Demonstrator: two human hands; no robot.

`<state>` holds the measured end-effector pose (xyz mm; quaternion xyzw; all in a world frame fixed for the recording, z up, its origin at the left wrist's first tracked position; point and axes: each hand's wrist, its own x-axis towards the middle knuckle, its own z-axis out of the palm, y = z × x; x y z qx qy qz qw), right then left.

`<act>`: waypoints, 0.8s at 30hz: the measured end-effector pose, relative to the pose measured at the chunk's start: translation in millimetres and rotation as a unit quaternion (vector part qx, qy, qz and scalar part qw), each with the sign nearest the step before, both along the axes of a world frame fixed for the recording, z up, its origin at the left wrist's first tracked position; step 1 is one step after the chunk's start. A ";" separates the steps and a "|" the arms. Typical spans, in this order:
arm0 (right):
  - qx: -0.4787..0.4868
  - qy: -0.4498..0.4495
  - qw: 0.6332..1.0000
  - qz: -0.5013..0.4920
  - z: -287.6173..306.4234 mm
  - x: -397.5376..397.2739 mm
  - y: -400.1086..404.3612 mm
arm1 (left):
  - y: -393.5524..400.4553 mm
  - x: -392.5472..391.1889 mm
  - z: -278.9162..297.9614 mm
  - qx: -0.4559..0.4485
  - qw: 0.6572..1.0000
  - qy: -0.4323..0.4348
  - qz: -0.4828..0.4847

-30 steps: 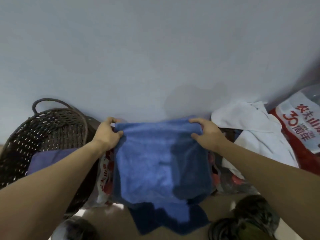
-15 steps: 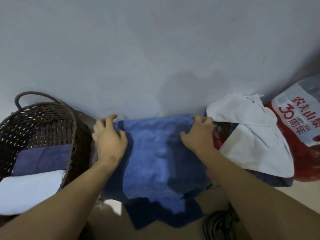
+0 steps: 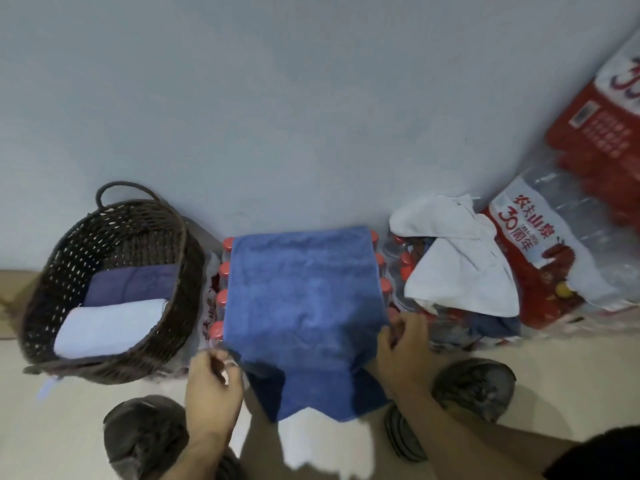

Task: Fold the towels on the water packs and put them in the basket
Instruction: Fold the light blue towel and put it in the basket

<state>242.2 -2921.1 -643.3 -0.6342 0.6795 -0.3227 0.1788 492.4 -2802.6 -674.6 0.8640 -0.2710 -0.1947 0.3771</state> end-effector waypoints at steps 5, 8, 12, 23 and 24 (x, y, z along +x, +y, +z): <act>0.183 -0.049 0.982 0.014 -24.5 -31.5 19.4 | 9.3 -4.5 -12.9 0.074 0.990 0.120 0.005; 0.291 -0.074 0.953 0.044 -42.2 -32.2 18.1 | -6.0 -6.6 -28.9 0.093 0.982 0.163 -0.003; 0.391 -0.028 0.918 0.068 -74.4 -22.1 13.9 | -21.1 -9.4 -51.9 0.113 0.976 0.186 0.004; 0.410 -0.138 0.901 -0.023 -113.4 -13.8 1.8 | -16.8 -10.2 -72.2 0.067 0.979 0.185 0.044; 0.414 -0.163 0.895 -0.043 -109.3 -11.8 0.4 | -16.8 -11.7 -71.4 0.070 0.981 0.178 0.035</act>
